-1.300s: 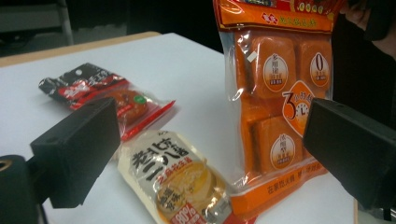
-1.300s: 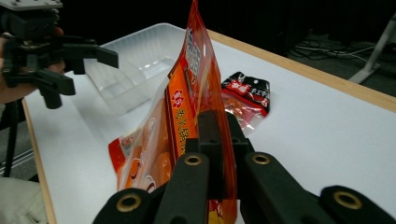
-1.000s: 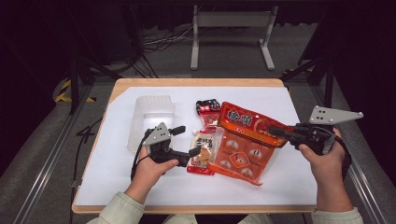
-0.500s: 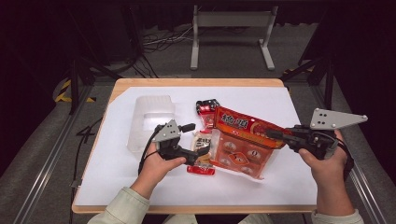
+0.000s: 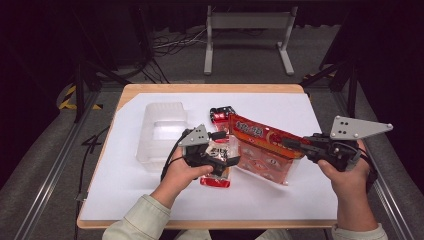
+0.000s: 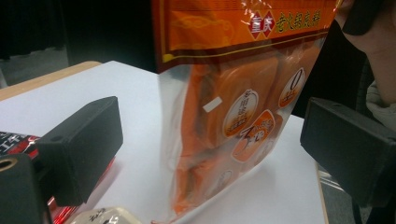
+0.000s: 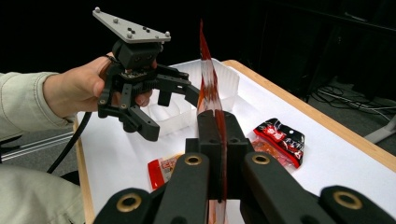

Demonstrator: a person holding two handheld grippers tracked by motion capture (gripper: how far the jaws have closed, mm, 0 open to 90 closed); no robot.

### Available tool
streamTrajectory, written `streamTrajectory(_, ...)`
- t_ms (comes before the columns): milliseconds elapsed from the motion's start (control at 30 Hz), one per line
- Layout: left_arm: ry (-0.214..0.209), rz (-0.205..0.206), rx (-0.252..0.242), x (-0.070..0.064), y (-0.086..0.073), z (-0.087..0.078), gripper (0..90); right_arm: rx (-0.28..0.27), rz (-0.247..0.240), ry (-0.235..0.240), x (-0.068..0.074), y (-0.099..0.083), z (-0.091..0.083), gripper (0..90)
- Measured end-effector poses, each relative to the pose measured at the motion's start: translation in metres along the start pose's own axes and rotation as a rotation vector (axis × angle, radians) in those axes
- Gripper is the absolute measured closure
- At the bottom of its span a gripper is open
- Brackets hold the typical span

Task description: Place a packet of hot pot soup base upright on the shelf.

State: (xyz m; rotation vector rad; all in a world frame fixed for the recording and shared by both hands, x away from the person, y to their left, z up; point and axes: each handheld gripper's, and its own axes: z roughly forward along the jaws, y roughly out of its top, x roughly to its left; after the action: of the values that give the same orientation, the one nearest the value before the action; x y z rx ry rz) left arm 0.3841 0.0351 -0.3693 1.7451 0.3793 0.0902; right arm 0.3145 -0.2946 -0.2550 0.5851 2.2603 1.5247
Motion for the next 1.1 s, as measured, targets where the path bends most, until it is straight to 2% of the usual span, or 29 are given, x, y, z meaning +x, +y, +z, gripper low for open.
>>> streamTrajectory(133,-0.026,0.0,-0.014,0.003,0.0,0.01,6.5,-0.006,-0.006,-0.008,0.0,0.0,0.0,90.0)
streamTrajectory(233,-0.046,0.016,-0.012,0.005,0.0,0.016,6.5,-0.012,-0.008,-0.006,0.001,0.0,0.0,90.0)
streamTrajectory(500,-0.111,0.029,-0.023,0.004,0.001,0.028,5.5,-0.025,-0.016,0.018,0.002,0.0,0.002,90.0)
streamTrajectory(633,-0.174,0.021,-0.019,0.0,0.001,0.037,11.2,-0.023,-0.023,0.03,0.003,0.0,0.005,90.0)
streamTrajectory(667,-0.184,0.013,-0.021,-0.002,0.001,0.039,15.3,-0.02,-0.022,0.034,0.003,0.0,0.006,90.0)
streamTrajectory(733,-0.188,0.02,-0.014,-0.004,0.001,0.042,15.9,-0.023,-0.02,0.035,0.003,-0.001,0.006,90.0)
streamTrajectory(767,-0.2,0.023,-0.022,-0.004,0.001,0.044,20.1,-0.027,-0.018,0.037,0.003,-0.001,0.006,90.0)
streamTrajectory(867,-0.198,0.013,-0.031,-0.005,0.001,0.049,35.4,-0.031,-0.014,0.036,0.003,-0.001,0.005,90.0)
streamTrajectory(900,-0.197,0.014,-0.026,-0.005,0.001,0.051,35.9,-0.034,-0.014,0.037,0.002,-0.002,0.006,90.0)
streamTrajectory(933,-0.201,0.02,-0.021,-0.005,0.002,0.051,38.7,-0.034,-0.009,0.035,0.002,-0.002,0.005,90.0)
streamTrajectory(1000,-0.217,0.036,-0.014,-0.005,0.002,0.052,50.2,-0.037,-0.005,0.028,0.0,-0.004,0.005,90.0)
streamTrajectory(1100,-0.226,0.077,0.001,-0.007,0.003,0.05,61.2,-0.044,0.006,0.02,-0.002,-0.005,0.003,90.0)
